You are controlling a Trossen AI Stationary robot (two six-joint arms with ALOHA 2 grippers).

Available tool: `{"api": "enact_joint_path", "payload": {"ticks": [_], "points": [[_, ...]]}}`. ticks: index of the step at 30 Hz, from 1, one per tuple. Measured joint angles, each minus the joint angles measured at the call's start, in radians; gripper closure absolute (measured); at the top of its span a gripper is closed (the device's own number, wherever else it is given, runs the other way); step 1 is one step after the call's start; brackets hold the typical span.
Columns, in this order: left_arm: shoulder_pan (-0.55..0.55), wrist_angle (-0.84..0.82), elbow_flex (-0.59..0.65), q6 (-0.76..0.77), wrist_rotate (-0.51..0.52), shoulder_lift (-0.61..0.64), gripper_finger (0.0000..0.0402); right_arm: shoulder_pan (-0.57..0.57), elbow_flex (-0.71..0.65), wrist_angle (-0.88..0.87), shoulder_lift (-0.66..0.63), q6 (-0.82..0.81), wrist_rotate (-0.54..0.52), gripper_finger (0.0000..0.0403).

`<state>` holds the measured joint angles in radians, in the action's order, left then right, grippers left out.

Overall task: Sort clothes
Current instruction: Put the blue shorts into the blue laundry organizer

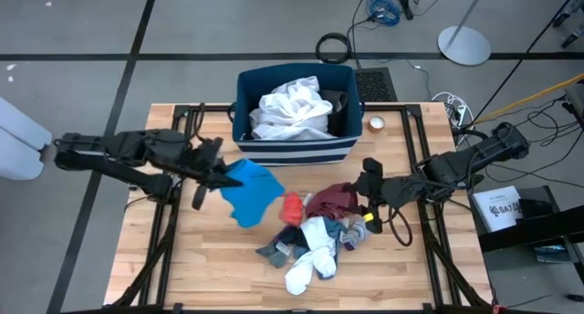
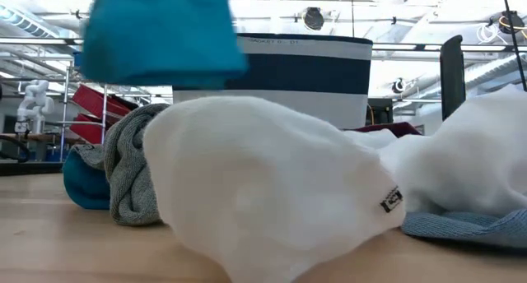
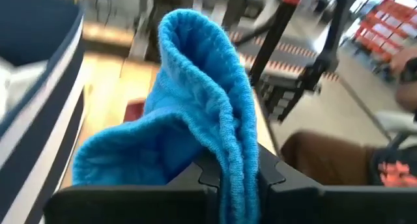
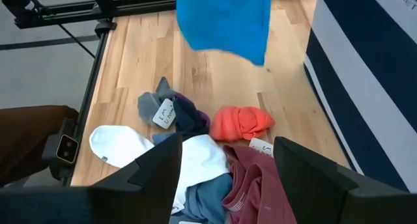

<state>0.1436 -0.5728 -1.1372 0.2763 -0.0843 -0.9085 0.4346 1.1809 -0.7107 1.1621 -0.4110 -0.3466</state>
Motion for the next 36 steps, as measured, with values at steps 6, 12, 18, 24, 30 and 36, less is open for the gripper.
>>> {"api": "enact_joint_path", "payload": {"ticks": [6, 12, 18, 24, 30, 36], "points": [[0.000, -0.236, -0.026, 0.024, 0.048, 0.014, 0.0371, 0.000, 0.000, -0.003, 0.004, 0.001, 0.000, 0.0174], [0.002, -0.374, -0.019, 0.059, 0.134, -0.019, 0.0372, -0.001, 0.000, -0.003, 0.004, 0.003, 0.000, 0.0174], [0.051, -0.379, -0.018, 0.055, 0.137, -0.098, 0.0372, -0.001, 0.000, -0.003, 0.004, -0.001, 0.000, 0.0174], [0.158, -0.377, -0.018, 0.085, 0.169, -0.240, 0.0372, 0.011, 0.000, -0.010, 0.004, -0.022, -0.002, 0.0174], [0.274, -0.308, -0.018, 0.208, 0.115, -0.434, 0.0372, 0.069, -0.001, -0.004, 0.027, -0.025, -0.054, 0.0174], [0.360, -0.103, -0.018, 0.269, 0.078, -0.559, 0.0373, 0.118, -0.001, -0.003, 0.070, -0.014, -0.116, 0.0174]]}}
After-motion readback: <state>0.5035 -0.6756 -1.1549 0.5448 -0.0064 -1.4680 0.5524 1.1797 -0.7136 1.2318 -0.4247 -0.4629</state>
